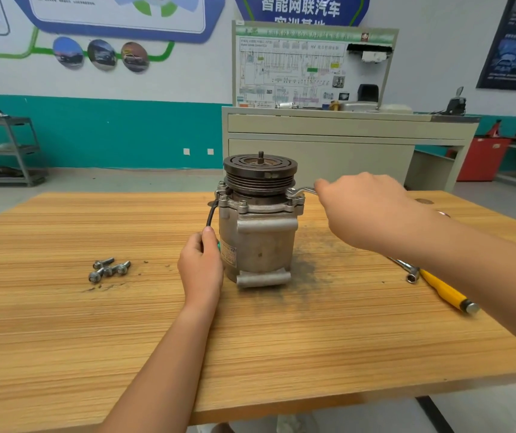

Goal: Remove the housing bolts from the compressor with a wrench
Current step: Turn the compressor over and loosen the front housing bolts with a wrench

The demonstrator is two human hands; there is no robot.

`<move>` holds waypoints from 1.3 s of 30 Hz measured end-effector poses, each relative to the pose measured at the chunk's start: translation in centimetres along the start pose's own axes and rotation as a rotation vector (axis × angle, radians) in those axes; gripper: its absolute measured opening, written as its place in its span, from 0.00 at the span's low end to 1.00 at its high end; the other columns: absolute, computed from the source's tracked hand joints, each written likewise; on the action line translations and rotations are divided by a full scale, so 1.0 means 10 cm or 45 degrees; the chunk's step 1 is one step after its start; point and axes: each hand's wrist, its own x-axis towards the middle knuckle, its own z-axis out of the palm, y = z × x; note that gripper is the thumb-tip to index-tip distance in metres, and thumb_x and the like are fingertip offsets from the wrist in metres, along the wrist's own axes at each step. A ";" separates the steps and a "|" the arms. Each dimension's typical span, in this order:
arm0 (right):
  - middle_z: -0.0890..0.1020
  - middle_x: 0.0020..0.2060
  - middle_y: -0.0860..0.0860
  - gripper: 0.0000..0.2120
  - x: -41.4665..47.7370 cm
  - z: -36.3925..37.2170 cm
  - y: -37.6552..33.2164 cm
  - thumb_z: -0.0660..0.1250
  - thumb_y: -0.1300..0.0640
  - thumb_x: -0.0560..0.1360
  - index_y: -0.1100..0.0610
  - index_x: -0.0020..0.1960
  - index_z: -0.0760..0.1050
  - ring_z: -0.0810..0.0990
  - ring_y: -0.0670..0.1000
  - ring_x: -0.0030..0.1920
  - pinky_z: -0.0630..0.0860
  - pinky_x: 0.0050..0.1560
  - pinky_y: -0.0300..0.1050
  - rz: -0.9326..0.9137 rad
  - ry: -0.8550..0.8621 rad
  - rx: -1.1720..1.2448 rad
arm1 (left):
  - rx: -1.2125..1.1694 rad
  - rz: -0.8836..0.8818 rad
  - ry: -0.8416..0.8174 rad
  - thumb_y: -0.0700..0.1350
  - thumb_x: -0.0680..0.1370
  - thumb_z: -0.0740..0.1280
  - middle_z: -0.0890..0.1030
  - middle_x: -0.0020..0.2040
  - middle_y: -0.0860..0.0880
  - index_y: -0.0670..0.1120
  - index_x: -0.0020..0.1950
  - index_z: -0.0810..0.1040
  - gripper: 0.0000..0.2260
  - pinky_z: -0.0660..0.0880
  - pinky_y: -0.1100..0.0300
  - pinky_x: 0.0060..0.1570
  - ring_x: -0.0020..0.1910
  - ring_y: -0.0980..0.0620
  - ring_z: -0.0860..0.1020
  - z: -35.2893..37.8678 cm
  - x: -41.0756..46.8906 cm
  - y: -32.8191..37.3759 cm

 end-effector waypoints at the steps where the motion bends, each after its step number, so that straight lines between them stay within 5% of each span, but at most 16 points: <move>1: 0.63 0.30 0.50 0.16 -0.01 -0.02 -0.04 0.56 0.67 0.74 0.59 0.61 0.67 0.61 0.50 0.28 0.56 0.24 0.42 -0.010 -0.013 -0.027 | 0.000 0.000 -0.002 0.49 0.80 0.58 0.68 0.30 0.48 0.46 0.32 0.66 0.17 0.64 0.56 0.34 0.33 0.48 0.68 0.00 0.00 0.00; 4: 0.73 0.38 0.53 0.18 -0.03 -0.05 -0.11 0.56 0.68 0.74 0.62 0.63 0.65 0.66 0.54 0.35 0.56 0.24 0.42 -0.019 -0.069 -0.069 | 0.004 -0.007 -0.011 0.49 0.80 0.58 0.68 0.30 0.48 0.46 0.33 0.66 0.17 0.64 0.56 0.34 0.33 0.48 0.68 -0.01 0.00 0.00; 7: 0.67 0.31 0.50 0.04 0.00 -0.09 -0.04 0.56 0.66 0.75 0.59 0.46 0.67 0.64 0.50 0.29 0.59 0.25 0.42 -0.070 -0.090 -0.109 | 0.007 -0.008 -0.015 0.49 0.80 0.58 0.68 0.30 0.47 0.45 0.33 0.66 0.16 0.64 0.56 0.34 0.33 0.48 0.68 -0.01 0.00 0.01; 12: 0.66 0.30 0.50 0.15 0.14 -0.14 0.06 0.55 0.60 0.77 0.55 0.32 0.58 0.66 0.49 0.28 0.61 0.25 0.40 -0.157 -0.100 -0.163 | 0.011 0.000 -0.008 0.48 0.81 0.58 0.68 0.29 0.49 0.45 0.34 0.66 0.16 0.63 0.67 0.24 0.30 0.51 0.68 -0.01 0.00 0.00; 20: 0.65 0.29 0.50 0.02 0.17 0.00 0.20 0.54 0.62 0.78 0.57 0.46 0.61 0.64 0.48 0.27 0.60 0.23 0.41 -0.259 -0.037 -0.304 | 0.012 0.022 0.005 0.48 0.81 0.57 0.68 0.28 0.50 0.45 0.33 0.66 0.17 0.64 0.63 0.26 0.29 0.52 0.68 0.00 -0.01 0.00; 28: 0.66 0.27 0.49 0.05 0.28 0.09 0.35 0.51 0.59 0.78 0.57 0.52 0.64 0.65 0.48 0.26 0.58 0.23 0.41 -0.360 0.009 -0.378 | 0.001 0.017 0.005 0.47 0.81 0.58 0.68 0.28 0.50 0.45 0.33 0.67 0.17 0.65 0.66 0.25 0.27 0.52 0.68 -0.01 -0.03 0.02; 32: 0.67 0.27 0.49 0.14 0.51 0.20 0.47 0.53 0.66 0.77 0.58 0.61 0.64 0.64 0.48 0.25 0.58 0.23 0.41 -0.383 0.060 -0.509 | 0.013 0.007 -0.008 0.47 0.81 0.57 0.68 0.30 0.48 0.43 0.35 0.68 0.16 0.65 0.56 0.35 0.33 0.48 0.68 -0.01 -0.03 0.03; 34: 0.69 0.29 0.49 0.12 0.67 0.30 0.41 0.55 0.67 0.77 0.59 0.59 0.66 0.69 0.50 0.29 0.70 0.30 0.44 -0.342 0.114 -0.394 | 0.008 0.004 -0.008 0.46 0.81 0.57 0.67 0.31 0.46 0.43 0.35 0.67 0.15 0.64 0.54 0.35 0.34 0.47 0.67 0.00 -0.03 0.02; 36: 0.77 0.39 0.52 0.12 0.79 0.46 0.31 0.56 0.68 0.76 0.61 0.58 0.67 0.77 0.55 0.40 0.73 0.50 0.48 -0.287 0.204 -0.202 | 0.018 0.011 -0.023 0.46 0.81 0.57 0.67 0.31 0.46 0.44 0.34 0.65 0.16 0.63 0.54 0.35 0.34 0.47 0.67 0.01 -0.01 0.01; 39: 0.80 0.50 0.55 0.11 0.88 0.73 0.20 0.55 0.67 0.77 0.60 0.57 0.69 0.77 0.57 0.49 0.67 0.45 0.44 -0.210 0.418 0.008 | 0.003 -0.004 -0.021 0.47 0.81 0.57 0.68 0.31 0.46 0.45 0.34 0.66 0.16 0.64 0.54 0.35 0.34 0.47 0.68 0.01 0.00 -0.02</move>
